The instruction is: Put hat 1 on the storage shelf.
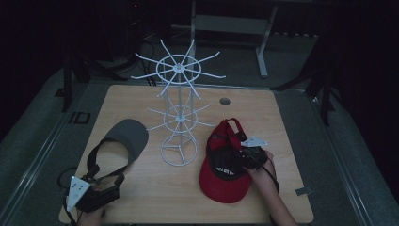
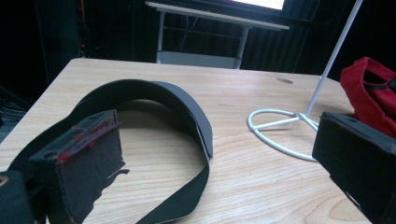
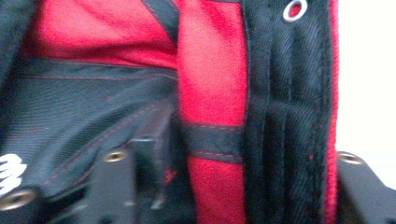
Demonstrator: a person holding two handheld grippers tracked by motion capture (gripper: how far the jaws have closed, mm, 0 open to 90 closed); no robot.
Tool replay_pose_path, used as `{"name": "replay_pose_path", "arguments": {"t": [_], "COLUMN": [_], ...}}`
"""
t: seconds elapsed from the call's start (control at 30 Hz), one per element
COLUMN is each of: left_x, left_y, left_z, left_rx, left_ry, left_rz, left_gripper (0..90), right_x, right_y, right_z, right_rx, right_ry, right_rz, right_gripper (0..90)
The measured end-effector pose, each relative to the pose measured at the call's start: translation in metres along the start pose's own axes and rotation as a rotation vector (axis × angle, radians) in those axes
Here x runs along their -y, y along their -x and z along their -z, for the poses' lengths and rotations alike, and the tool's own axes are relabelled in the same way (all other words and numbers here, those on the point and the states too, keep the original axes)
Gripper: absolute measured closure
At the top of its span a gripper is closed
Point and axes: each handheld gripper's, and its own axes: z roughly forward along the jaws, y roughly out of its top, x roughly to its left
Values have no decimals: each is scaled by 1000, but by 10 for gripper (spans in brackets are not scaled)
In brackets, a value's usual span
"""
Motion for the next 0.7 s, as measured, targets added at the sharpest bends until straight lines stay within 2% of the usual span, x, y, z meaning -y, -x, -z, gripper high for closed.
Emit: {"name": "replay_pose_path", "arguments": {"t": [0.07, 0.13, 0.2, 0.4, 0.7], "left_x": [0, 0, 0, 0, 0], "left_y": [0, 1, 1, 0, 0], "left_z": [0, -1, -1, -1, 0], "left_rx": [2, 2, 2, -2, -15], "left_ry": [2, 0, -3, -5, -18], "left_rz": [-1, -2, -1, -1, -5], "left_gripper": [19, 19, 19, 19, 19], "right_x": [1, 1, 0, -4, -17], "right_y": [1, 2, 4, 4, 11], "right_z": [0, 2, 4, 9, 32], "right_rx": [8, -5, -22, -1, 17], "right_ry": [-4, -3, 9, 25, 90], "right_rz": [-11, -19, -22, -5, -37], "right_gripper": [659, 770, 832, 857, 860]}}
